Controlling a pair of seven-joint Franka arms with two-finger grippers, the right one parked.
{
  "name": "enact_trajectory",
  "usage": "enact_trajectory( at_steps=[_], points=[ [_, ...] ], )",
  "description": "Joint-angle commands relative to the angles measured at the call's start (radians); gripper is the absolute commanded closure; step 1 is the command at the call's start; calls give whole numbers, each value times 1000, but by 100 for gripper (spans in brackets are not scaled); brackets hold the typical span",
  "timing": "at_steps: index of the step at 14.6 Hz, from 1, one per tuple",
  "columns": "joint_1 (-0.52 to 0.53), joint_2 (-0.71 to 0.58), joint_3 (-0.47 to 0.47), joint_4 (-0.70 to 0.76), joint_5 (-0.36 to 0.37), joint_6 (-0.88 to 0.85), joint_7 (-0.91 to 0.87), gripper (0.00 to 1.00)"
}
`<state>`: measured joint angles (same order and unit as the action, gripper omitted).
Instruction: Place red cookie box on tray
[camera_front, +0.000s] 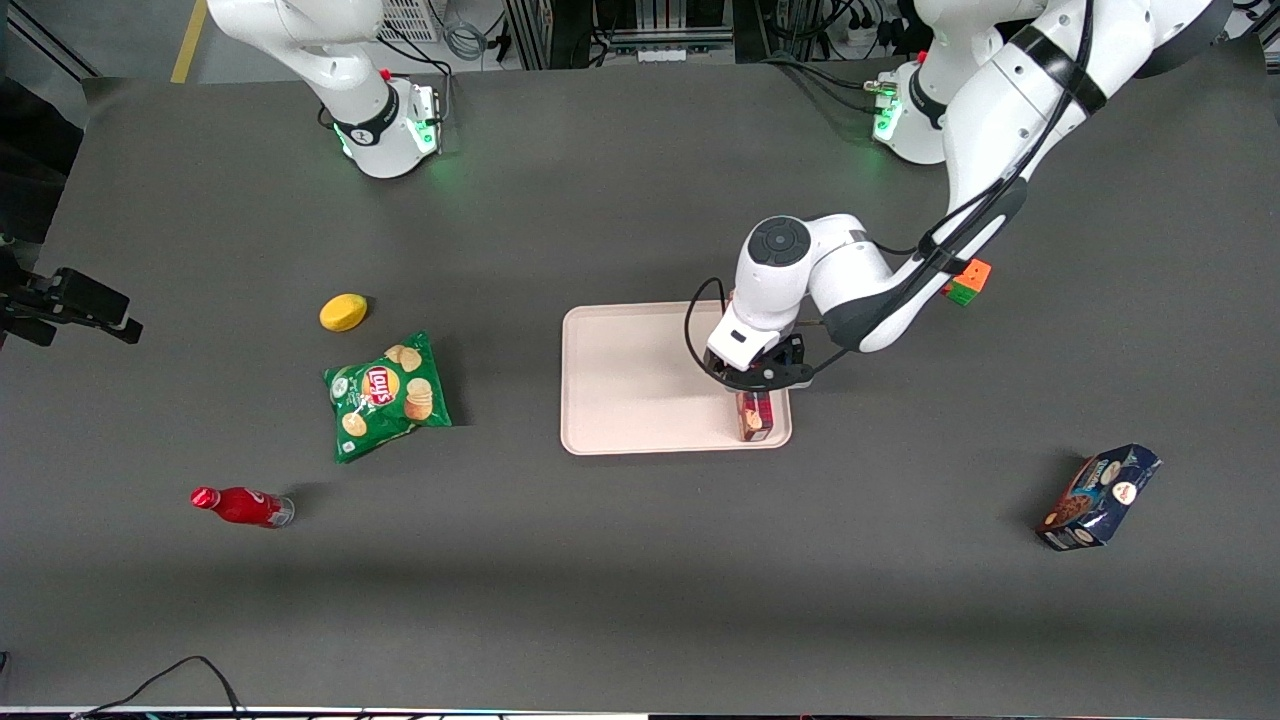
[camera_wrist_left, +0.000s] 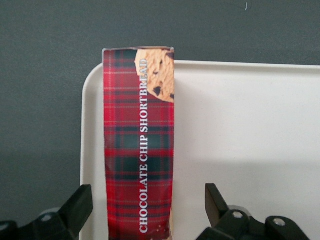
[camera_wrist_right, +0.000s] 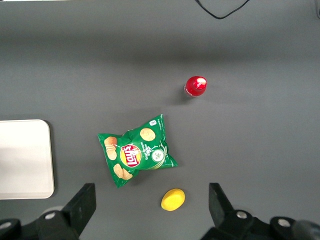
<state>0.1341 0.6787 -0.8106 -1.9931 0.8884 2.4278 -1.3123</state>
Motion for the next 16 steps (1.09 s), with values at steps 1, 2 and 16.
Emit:
enact_trajectory(
  at_steps=[1,2,16],
  points=[
    [-1,-5,1,-1,11,4,-22,0],
    [-1,-11,-2,10,11,-4,-19,0],
    [122,-362,-144,522,-541,-840,556,0]
  ],
)
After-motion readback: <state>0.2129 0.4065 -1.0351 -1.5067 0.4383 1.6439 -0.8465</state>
